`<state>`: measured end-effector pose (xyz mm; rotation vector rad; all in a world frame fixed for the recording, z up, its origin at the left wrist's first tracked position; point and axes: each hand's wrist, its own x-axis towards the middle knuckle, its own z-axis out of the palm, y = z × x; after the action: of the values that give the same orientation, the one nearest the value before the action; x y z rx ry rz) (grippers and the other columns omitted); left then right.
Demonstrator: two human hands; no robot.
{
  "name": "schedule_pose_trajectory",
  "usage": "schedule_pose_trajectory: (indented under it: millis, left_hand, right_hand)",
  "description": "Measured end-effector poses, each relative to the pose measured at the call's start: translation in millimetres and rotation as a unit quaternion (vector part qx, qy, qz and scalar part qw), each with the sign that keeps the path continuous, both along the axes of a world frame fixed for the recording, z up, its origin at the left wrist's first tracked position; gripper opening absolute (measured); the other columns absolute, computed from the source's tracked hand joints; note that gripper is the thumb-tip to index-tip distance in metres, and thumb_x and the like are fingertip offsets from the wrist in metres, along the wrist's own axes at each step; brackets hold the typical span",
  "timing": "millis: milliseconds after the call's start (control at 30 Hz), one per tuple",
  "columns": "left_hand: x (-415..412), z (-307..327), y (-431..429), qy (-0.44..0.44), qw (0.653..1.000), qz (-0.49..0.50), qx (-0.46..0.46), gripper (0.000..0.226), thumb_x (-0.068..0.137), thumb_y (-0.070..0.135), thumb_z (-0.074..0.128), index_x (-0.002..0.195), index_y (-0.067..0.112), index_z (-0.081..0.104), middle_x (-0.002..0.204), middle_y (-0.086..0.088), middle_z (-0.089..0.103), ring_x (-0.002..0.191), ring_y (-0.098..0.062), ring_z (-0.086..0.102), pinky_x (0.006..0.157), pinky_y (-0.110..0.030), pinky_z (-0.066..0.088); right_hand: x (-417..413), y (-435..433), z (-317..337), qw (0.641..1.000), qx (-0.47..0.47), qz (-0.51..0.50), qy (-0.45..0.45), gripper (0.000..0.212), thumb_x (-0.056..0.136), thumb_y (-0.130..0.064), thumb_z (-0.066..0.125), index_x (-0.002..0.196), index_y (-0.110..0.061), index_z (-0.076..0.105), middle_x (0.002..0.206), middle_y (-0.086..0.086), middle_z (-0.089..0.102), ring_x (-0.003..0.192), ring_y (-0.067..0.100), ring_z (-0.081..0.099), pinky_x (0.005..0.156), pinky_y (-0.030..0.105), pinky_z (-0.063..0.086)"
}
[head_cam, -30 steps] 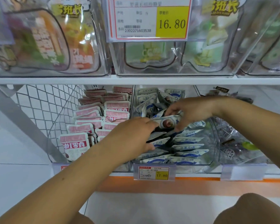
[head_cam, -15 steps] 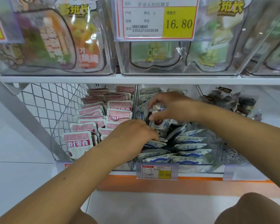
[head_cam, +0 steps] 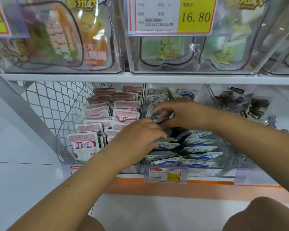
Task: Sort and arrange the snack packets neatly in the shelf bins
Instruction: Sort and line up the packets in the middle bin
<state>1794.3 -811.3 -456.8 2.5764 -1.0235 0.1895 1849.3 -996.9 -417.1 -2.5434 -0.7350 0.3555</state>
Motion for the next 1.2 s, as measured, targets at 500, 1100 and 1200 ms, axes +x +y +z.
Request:
schedule_pose_trajectory:
  millis: [500, 1100, 1200]
  left_hand:
    - [-11.9, -5.6, 19.5, 0.052, 0.982, 0.166, -0.078, 0.065, 0.082, 0.055, 0.061, 0.139, 0.034, 0.04, 0.144, 0.022, 0.025, 0.135, 0.002, 0.017, 0.108, -0.021, 0.017]
    - [-15.5, -21.5, 24.6, 0.077, 0.976, 0.156, -0.134, 0.064, 0.084, 0.064, 0.046, 0.143, 0.043, 0.031, 0.153, 0.035, 0.005, 0.139, 0.011, 0.011, 0.106, -0.019, 0.017]
    - [-15.5, -20.1, 23.5, 0.086, 0.973, 0.161, -0.144, 0.066, 0.087, 0.058, 0.055, 0.146, 0.041, 0.029, 0.153, 0.033, 0.009, 0.139, 0.012, 0.01, 0.107, -0.018, 0.016]
  right_hand:
    - [2.6, -7.7, -21.0, 0.991, -0.109, 0.048, 0.054, 0.036, 0.097, -0.034, 0.053, 0.132, -0.036, 0.054, 0.134, -0.015, 0.055, 0.117, 0.003, 0.051, 0.094, 0.016, 0.035]
    - [33.3, 33.3, -19.9, 0.973, -0.23, -0.022, -0.018, 0.068, 0.07, -0.08, 0.053, 0.114, -0.028, 0.054, 0.129, -0.001, 0.053, 0.134, 0.026, 0.026, 0.099, 0.042, 0.036]
    - [29.5, 35.0, -26.4, 0.968, -0.236, -0.039, -0.071, 0.084, 0.062, -0.086, 0.051, 0.127, -0.033, 0.053, 0.135, -0.009, 0.05, 0.131, 0.024, 0.027, 0.105, 0.047, 0.026]
